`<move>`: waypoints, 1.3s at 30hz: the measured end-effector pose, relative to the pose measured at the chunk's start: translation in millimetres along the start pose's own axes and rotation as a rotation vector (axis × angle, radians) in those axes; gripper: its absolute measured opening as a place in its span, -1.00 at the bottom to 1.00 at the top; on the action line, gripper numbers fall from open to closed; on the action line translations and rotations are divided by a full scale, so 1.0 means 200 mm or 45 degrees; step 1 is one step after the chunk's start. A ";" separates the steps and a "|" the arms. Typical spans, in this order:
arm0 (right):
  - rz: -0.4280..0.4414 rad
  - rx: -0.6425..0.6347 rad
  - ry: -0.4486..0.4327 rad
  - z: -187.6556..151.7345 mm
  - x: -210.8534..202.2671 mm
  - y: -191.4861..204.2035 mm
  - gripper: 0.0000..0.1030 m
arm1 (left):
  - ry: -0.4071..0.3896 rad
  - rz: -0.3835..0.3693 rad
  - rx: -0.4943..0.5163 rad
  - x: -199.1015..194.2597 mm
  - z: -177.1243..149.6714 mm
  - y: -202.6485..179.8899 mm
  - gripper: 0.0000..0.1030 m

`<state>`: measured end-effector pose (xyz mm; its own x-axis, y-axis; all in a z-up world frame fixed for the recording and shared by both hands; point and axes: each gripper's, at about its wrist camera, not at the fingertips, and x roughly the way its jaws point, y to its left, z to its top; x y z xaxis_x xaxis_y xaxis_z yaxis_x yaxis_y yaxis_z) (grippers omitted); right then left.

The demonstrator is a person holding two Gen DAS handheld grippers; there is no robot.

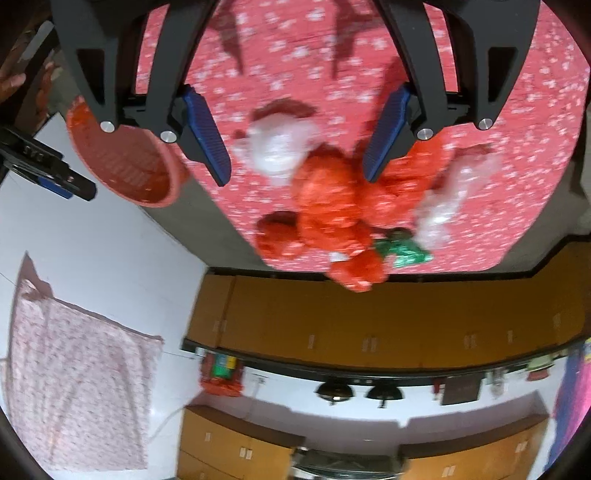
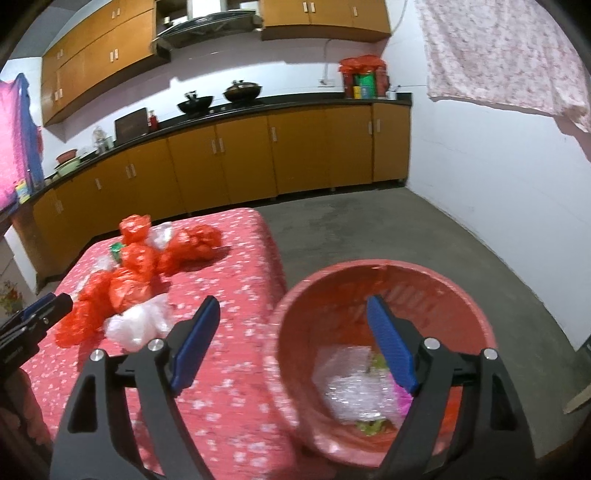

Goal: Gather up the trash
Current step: 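Move both tools back over the table toward the remaining bags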

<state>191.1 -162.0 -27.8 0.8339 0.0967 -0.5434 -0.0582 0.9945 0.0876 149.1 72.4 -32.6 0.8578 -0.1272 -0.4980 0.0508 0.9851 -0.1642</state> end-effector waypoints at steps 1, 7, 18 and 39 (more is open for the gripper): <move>0.008 -0.006 0.002 0.00 0.00 0.03 0.57 | 0.002 0.025 -0.014 -0.01 0.00 0.04 0.43; 0.075 -0.017 0.022 -0.01 0.03 0.17 0.59 | 0.001 0.152 -0.033 -0.04 -0.04 0.21 0.49; 0.220 -0.084 0.073 -0.06 0.18 0.61 0.48 | -0.007 0.343 -0.092 -0.11 -0.07 0.52 0.51; 0.102 -0.210 0.279 -0.17 0.58 0.90 -0.03 | 0.003 0.338 -0.101 -0.08 -0.04 0.63 0.68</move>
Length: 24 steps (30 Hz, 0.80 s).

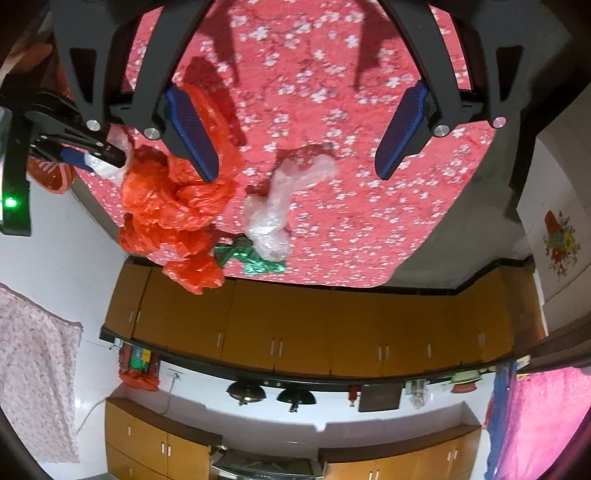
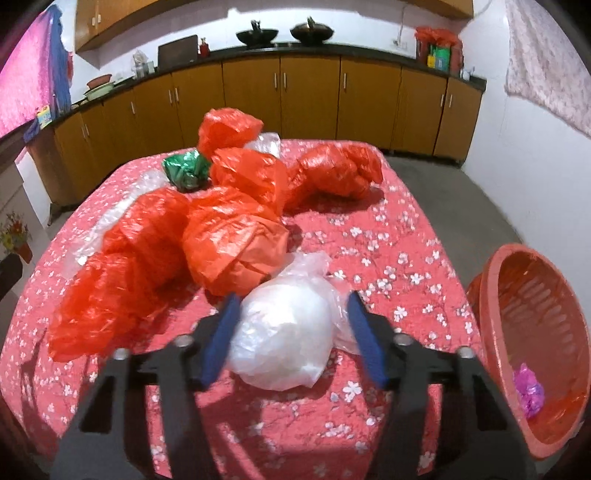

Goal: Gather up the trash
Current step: 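Move both tools back over the table toward the remaining bags, then grasp the white bag with the right tool while the left tool grasps a red bag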

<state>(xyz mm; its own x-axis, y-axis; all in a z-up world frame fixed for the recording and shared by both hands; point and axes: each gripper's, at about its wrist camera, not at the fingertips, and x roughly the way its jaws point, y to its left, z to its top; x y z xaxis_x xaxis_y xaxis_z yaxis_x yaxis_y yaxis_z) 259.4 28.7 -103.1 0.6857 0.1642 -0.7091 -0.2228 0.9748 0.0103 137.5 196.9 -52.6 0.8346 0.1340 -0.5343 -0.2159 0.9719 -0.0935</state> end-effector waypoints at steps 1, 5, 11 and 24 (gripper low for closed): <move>0.007 0.014 0.010 0.00 0.01 -0.02 -0.06 | 0.003 -0.012 0.008 0.01 0.00 -0.02 0.71; -0.016 0.024 0.006 0.01 0.01 -0.07 -0.23 | 0.012 -0.049 0.046 0.03 0.01 -0.11 0.80; -0.082 0.104 -0.013 -0.01 -0.01 -0.23 -0.27 | 0.056 -0.058 0.128 0.14 0.02 -0.28 0.81; -0.017 0.135 0.018 0.01 0.04 -0.28 0.03 | 0.203 -0.015 0.175 0.40 0.02 -0.43 0.77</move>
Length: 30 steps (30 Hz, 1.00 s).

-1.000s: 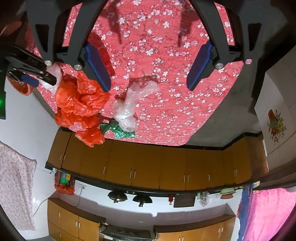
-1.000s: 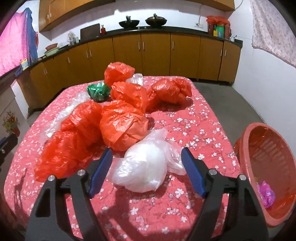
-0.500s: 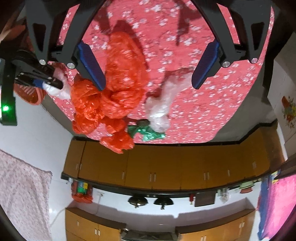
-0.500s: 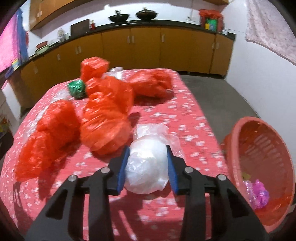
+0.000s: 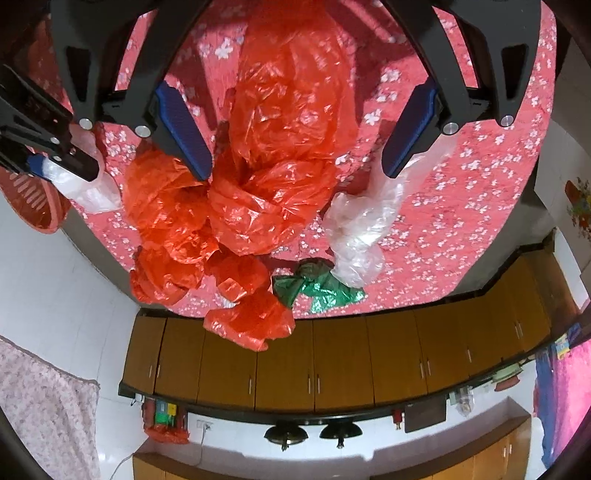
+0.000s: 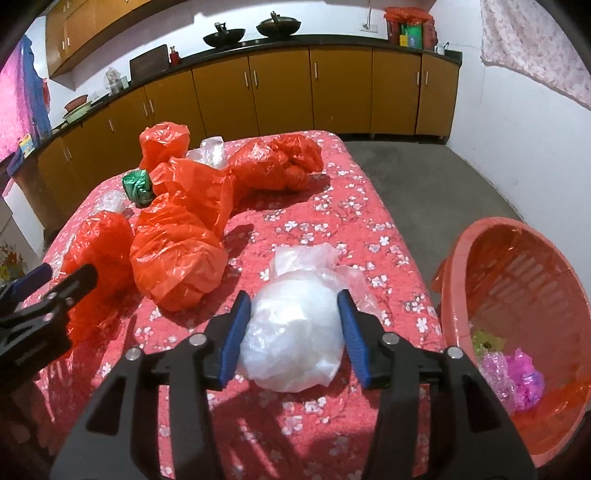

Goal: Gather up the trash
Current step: 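Grasp the white bag with the right tool while the left tool grasps a red bag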

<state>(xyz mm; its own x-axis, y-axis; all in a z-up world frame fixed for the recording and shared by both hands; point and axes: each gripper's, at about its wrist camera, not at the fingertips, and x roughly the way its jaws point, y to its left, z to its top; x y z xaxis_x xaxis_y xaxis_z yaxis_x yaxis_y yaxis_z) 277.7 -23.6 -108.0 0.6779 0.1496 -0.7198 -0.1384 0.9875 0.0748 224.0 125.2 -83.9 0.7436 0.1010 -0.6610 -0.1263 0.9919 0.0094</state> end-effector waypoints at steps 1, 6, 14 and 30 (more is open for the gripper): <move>-0.001 0.000 0.001 0.01 0.00 0.00 0.08 | 0.017 -0.003 -0.002 0.02 0.00 0.00 0.73; -0.003 -0.007 0.022 0.03 0.03 0.00 0.13 | 0.066 -0.023 -0.029 0.08 0.01 0.00 0.55; 0.016 0.006 0.067 0.02 0.07 -0.01 0.13 | 0.100 -0.064 -0.051 0.11 0.01 0.00 0.36; 0.044 -0.012 0.014 0.03 -0.01 0.00 -0.12 | 0.057 -0.097 -0.034 0.04 0.03 -0.01 -0.14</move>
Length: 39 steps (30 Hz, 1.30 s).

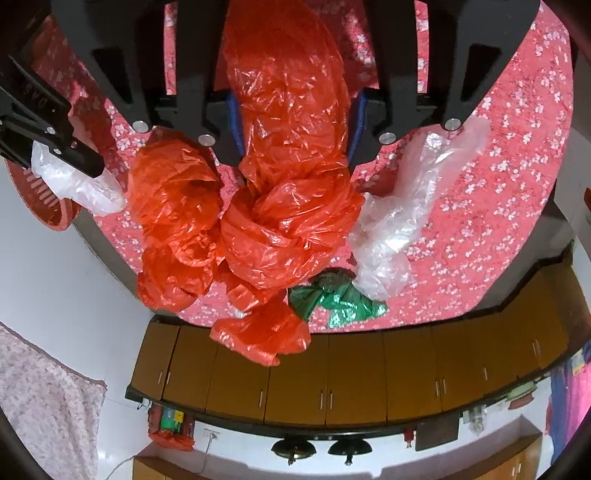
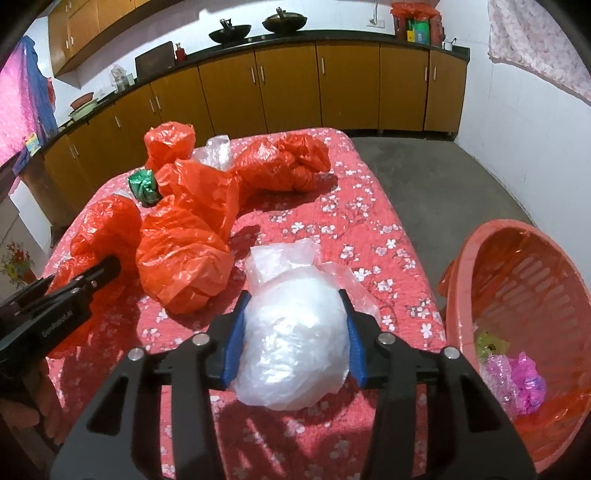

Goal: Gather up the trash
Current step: 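Grasp the white bag with the right tool while the left tool grasps a red bag, then lift the white bag and red bag and carry both over the wastebasket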

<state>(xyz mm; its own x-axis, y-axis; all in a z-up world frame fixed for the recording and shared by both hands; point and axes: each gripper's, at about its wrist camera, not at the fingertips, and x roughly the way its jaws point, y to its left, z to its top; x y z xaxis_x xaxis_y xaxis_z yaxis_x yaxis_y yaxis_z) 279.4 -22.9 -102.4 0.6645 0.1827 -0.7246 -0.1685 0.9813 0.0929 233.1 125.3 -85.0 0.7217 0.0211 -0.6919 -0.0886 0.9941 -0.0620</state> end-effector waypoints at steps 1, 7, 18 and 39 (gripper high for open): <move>0.003 0.001 -0.007 0.00 -0.01 0.00 -0.12 | -0.005 -0.003 -0.002 -0.01 0.00 0.00 -0.14; 0.010 0.008 -0.044 0.00 -0.10 -0.01 -0.12 | -0.053 -0.012 0.001 -0.11 0.01 -0.01 -0.14; -0.002 0.055 -0.156 -0.04 -0.38 -0.12 -0.12 | -0.152 -0.082 0.026 -0.39 -0.01 -0.12 -0.14; -0.284 0.294 -0.319 -0.24 -0.99 -0.49 -0.13 | -0.193 -0.447 0.193 -0.65 -0.06 -0.56 -0.14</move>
<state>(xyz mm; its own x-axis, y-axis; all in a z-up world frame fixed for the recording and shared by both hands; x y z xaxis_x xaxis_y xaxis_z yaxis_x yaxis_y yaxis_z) 129.6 -157.7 -0.1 0.8280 -0.0552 -0.5580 0.1487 0.9811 0.1237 140.9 10.0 3.5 0.7840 -0.3178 -0.5333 0.2750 0.9479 -0.1605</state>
